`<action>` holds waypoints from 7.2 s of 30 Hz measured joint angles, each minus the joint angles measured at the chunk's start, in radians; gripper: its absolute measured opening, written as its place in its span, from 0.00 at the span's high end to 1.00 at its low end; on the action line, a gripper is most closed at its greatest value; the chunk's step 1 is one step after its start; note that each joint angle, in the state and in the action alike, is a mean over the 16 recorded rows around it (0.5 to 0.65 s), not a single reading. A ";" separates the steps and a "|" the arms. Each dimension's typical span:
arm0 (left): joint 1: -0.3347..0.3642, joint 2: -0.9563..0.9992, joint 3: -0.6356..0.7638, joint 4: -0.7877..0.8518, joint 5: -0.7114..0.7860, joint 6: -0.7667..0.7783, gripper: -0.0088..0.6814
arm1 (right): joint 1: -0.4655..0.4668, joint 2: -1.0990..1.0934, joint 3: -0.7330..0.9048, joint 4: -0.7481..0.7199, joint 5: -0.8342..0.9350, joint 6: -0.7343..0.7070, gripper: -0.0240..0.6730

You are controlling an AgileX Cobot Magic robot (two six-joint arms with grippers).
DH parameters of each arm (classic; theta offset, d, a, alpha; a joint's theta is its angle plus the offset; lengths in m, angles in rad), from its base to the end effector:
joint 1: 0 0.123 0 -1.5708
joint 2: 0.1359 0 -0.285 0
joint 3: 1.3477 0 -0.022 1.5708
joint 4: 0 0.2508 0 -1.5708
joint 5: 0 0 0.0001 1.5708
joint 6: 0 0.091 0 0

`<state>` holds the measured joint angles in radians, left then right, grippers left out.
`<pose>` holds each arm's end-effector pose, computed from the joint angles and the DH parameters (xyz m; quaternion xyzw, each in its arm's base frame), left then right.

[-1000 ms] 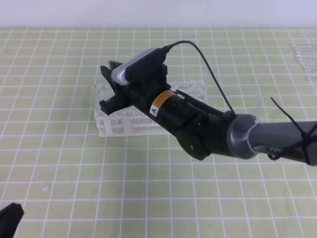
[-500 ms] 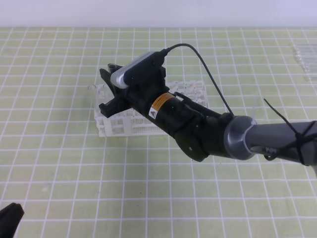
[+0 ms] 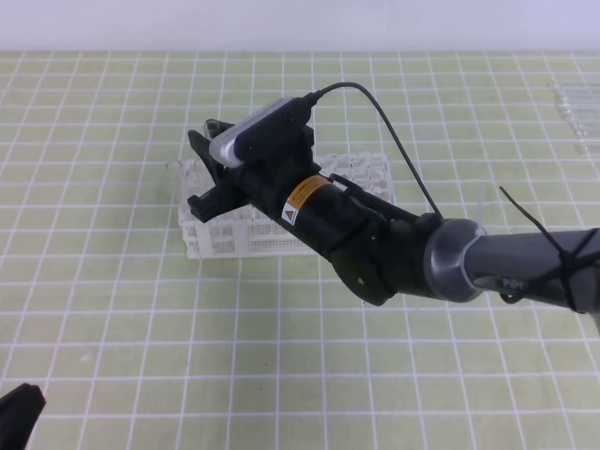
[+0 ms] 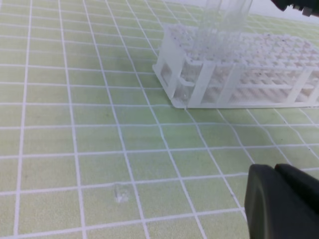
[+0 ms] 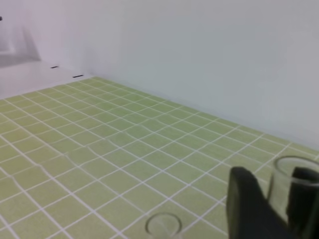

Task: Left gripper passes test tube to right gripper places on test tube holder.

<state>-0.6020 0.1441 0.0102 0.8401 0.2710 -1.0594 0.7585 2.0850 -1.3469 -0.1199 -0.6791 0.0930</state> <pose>0.0632 -0.0213 0.1847 0.0819 0.7840 -0.1765 0.5894 0.3409 0.3324 0.2175 -0.2835 0.6382 0.2890 0.6548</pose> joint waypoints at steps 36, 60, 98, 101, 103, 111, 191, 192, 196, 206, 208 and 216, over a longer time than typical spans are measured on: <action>0.000 0.002 0.007 0.002 -0.002 0.000 0.99 | 0.000 -0.670 0.251 -0.039 0.592 0.012 0.96; 0.000 0.002 0.006 0.002 0.000 0.000 0.99 | -0.050 -1.091 0.787 -0.005 0.468 0.000 0.97; 0.000 0.003 0.005 0.002 0.006 0.000 0.99 | -0.680 -2.105 1.348 0.100 0.929 0.077 0.97; 0.000 0.003 0.005 0.002 0.006 0.000 0.99 | -0.682 -2.105 1.348 0.114 0.958 0.076 0.97; 0.000 0.003 0.005 0.002 0.006 0.000 0.99 | -0.682 -2.105 1.348 0.120 0.965 0.075 0.97; 0.000 0.003 0.006 0.003 0.006 0.000 0.99 | -0.682 -2.105 1.348 0.126 0.967 0.074 0.97; 0.557 -0.172 0.004 -1.158 0.069 1.457 0.99 | -0.682 -2.101 1.348 0.130 0.961 0.074 0.97; 0.557 -0.172 0.004 -1.159 0.069 1.457 0.99 | -0.682 -2.101 1.348 0.130 0.961 0.074 0.97; 0.557 -0.174 0.006 -1.159 0.069 1.456 0.99 | -0.682 -2.101 1.348 0.130 0.961 0.074 0.97; 0.557 -0.172 0.007 -1.160 0.067 1.456 0.99 | -0.682 -2.101 1.348 0.130 0.961 0.074 0.97; 0.557 -0.169 0.004 -1.159 0.069 1.456 0.99 | -0.682 -2.101 1.348 0.130 0.961 0.074 0.97; 0.557 -0.163 0.001 -1.157 0.071 1.457 0.99 | -0.682 -2.101 1.348 0.130 0.961 0.074 0.97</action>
<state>-0.0455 -0.0193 0.0111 -0.3170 0.3417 0.3980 0.0766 -0.0162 0.0015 0.0100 0.2824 0.1670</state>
